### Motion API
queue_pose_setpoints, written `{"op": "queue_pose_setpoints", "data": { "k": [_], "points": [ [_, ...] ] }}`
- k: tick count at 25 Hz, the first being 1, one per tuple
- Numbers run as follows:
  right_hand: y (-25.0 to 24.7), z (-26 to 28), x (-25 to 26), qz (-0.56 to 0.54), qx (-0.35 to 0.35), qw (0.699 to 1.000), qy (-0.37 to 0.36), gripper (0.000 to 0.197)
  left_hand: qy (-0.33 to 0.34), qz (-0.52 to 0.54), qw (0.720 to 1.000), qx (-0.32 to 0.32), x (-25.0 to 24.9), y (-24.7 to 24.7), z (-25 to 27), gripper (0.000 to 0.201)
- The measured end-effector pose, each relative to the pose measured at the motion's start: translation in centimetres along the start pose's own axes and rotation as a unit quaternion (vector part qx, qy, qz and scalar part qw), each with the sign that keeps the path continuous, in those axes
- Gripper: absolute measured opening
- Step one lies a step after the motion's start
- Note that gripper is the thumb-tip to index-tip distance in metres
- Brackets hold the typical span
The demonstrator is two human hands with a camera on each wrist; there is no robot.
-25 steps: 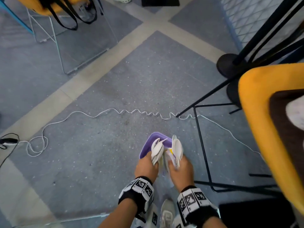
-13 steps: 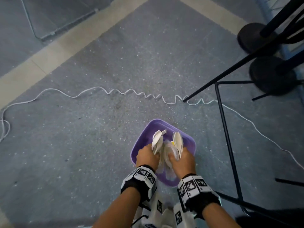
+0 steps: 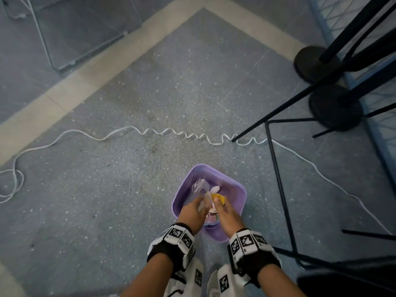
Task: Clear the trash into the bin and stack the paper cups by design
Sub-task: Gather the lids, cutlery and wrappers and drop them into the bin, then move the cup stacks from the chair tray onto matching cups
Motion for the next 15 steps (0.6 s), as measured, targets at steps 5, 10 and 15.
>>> {"op": "queue_pose_setpoints", "data": {
  "k": [5, 10, 15],
  "points": [
    [-5.3, 12.4, 9.0, -0.012, -0.012, 0.998, -0.055, 0.044, 0.063, -0.106, 0.992, 0.008, -10.6, -3.9, 10.0, 0.039],
    [-12.2, 28.3, 14.9, -0.030, -0.033, 0.994, -0.102, 0.039, 0.149, -0.143, 0.978, 0.001, -24.0, -7.9, 23.3, 0.031],
    [-21.1, 39.5, 14.5, -0.062, -0.143, 0.971, -0.183, 0.020, 0.287, -0.163, 0.943, 0.023, -33.5, -7.2, 33.5, 0.038]
  ]
}}
Point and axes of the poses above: each hand's wrist, its own z-axis away from the middle knuckle, its own y-axis out of the palm, x = y × z, the point moved 3 cm from there along -z, towards the middle knuckle, and after that the axes turned 9 degrees about z, right-handed, at the moved point
